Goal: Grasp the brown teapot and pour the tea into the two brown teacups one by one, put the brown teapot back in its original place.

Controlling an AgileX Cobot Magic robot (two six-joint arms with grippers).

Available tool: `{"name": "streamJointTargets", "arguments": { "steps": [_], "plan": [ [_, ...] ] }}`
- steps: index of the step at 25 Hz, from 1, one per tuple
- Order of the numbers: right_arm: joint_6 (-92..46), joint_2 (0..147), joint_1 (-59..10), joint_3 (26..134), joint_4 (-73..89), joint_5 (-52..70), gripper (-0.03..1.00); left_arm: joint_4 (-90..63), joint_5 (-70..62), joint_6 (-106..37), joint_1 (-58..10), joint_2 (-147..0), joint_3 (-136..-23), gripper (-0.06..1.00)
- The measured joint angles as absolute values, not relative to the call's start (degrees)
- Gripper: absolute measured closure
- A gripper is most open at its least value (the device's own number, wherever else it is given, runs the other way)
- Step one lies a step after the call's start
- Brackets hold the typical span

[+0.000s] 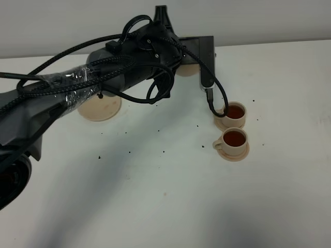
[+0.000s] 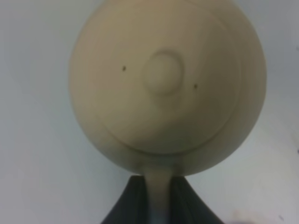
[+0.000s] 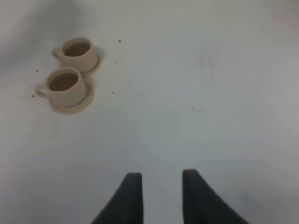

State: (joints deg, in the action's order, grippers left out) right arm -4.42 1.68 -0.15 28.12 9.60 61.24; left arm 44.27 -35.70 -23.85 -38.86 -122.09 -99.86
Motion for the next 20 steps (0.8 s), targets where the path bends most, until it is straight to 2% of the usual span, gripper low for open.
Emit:
{"name": "streamJointTargets", "arguments": {
  "steps": [11,20],
  "plan": [
    [-4.42,1.68,-0.15,28.12,9.6,61.24,0.73,41.96,-52.42,7.03,-34.05,-121.16,-99.86,0.79],
    [-4.42,1.68,-0.15,28.12,9.6,61.24,0.73,27.4,-53.31,14.06,-27.12,-121.16,-99.91,0.79]
  ]
}}
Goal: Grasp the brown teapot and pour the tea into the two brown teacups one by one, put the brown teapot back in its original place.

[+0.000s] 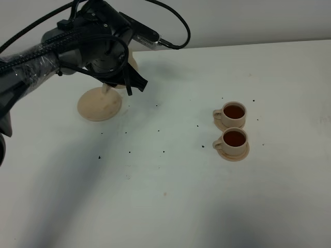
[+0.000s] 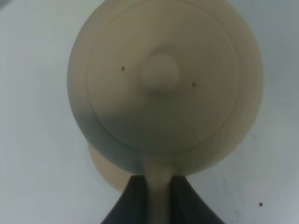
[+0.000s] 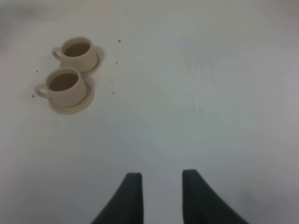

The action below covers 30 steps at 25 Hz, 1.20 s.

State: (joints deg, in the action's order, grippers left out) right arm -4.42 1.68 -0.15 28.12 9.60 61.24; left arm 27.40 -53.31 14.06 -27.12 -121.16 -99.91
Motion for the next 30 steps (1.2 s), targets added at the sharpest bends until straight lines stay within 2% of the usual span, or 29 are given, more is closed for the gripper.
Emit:
{"name": "streamJointTargets", "arguments": {
  "steps": [17,30],
  "plan": [
    [-4.42,1.68,-0.15,28.12,9.6,61.24,0.73,17.75,-54.59,16.83,-19.19,-121.16,-99.41,0.79],
    [-4.42,1.68,-0.15,28.12,9.6,61.24,0.73,15.62,-45.39,17.17,-17.89,-121.21,-91.84,0.79]
  ]
}}
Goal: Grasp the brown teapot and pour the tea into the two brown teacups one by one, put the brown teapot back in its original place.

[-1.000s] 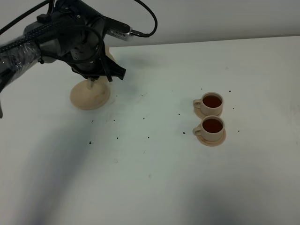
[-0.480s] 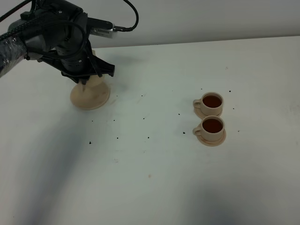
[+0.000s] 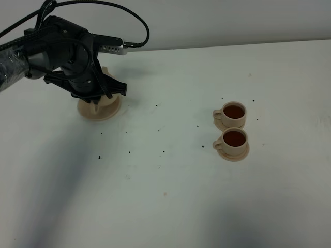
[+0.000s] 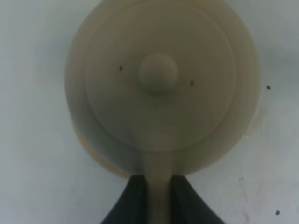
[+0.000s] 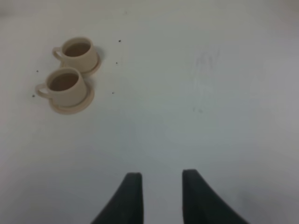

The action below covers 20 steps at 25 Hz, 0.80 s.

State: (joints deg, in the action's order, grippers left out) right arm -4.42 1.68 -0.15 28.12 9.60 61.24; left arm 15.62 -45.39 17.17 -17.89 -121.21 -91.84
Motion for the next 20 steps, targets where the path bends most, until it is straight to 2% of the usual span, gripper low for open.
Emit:
{"name": "streamJointTargets", "arguments": {
  "steps": [20],
  "plan": [
    [-4.42,1.68,-0.15,28.12,9.6,61.24,0.73,16.04,-44.24,18.47,-17.89,-122.88,-91.54,0.79]
  ]
}}
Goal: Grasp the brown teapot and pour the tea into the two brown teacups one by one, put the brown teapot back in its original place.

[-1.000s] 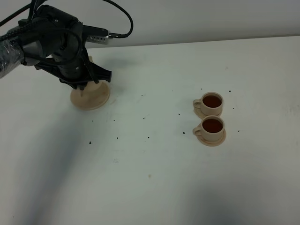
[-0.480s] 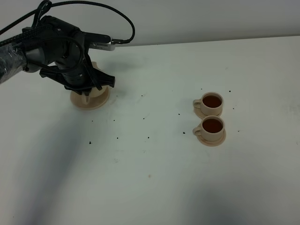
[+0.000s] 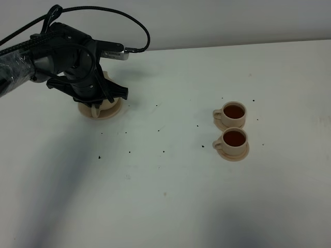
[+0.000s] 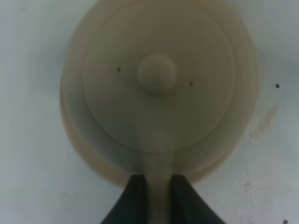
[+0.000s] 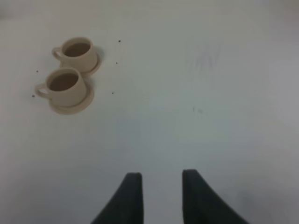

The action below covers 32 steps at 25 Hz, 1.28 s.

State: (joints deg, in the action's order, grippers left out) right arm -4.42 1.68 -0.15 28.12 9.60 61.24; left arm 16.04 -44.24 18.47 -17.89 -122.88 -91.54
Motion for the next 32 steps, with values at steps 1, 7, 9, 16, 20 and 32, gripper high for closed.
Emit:
{"name": "streamJointTargets", "arguments": {
  "steps": [1,7,9,16,20,32],
  "plan": [
    [-4.42,1.68,-0.15,28.12,9.6,61.24,0.73,16.1,-44.24,18.47,-17.89,-122.9,-91.54,0.79],
    [-4.42,1.68,-0.15,28.12,9.6,61.24,0.73,16.15,-44.73,18.52,-17.89,-123.51,-91.54,0.79],
    [-4.42,1.68,-0.15,28.12,9.6,61.24,0.73,16.15,-44.99,18.52,-17.89,-123.57,-91.54,0.79],
    [-4.42,1.68,-0.15,28.12,9.6,61.24,0.73,16.15,-46.47,18.52,-17.89,-123.57,-91.54,0.79],
    [-4.42,1.68,-0.15,28.12,9.6,61.24,0.73,16.15,-47.39,18.52,-17.89,-123.45,-91.54,0.77],
    [-4.42,1.68,-0.15,28.12,9.6,61.24,0.73,14.94,-53.67,15.25,-17.89,-117.83,-91.54,0.52]
  ]
}}
